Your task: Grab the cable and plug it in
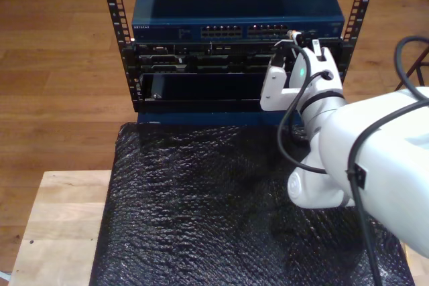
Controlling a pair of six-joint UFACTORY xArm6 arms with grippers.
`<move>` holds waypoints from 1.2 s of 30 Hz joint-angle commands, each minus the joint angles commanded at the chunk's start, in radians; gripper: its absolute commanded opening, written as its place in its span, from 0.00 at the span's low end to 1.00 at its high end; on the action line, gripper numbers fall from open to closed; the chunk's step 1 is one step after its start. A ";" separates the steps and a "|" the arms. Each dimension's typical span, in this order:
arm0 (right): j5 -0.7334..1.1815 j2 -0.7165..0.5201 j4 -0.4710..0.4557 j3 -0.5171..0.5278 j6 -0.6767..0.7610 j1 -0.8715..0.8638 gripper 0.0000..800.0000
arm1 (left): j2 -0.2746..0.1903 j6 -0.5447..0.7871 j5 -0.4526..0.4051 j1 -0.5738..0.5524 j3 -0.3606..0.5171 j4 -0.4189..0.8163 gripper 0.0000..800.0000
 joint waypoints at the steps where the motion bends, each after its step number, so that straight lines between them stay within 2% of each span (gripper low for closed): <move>1: -0.006 0.008 0.003 -0.002 -0.006 0.000 0.00 | 0.000 0.000 0.000 0.000 0.000 0.000 1.00; 12: -0.078 0.121 0.095 -0.127 -0.074 0.029 0.00 | 0.000 0.000 0.000 0.000 0.000 0.000 1.00; 20: -0.107 0.187 0.112 -0.201 -0.077 0.043 0.00 | 0.000 0.000 0.000 0.000 0.000 0.000 1.00; 29: -0.107 0.219 0.121 -0.216 -0.072 0.043 0.00 | 0.000 0.000 0.000 0.000 0.000 0.000 1.00; 36: -0.106 0.262 0.121 -0.282 -0.074 0.043 0.00 | 0.000 0.000 0.000 0.000 0.000 0.000 1.00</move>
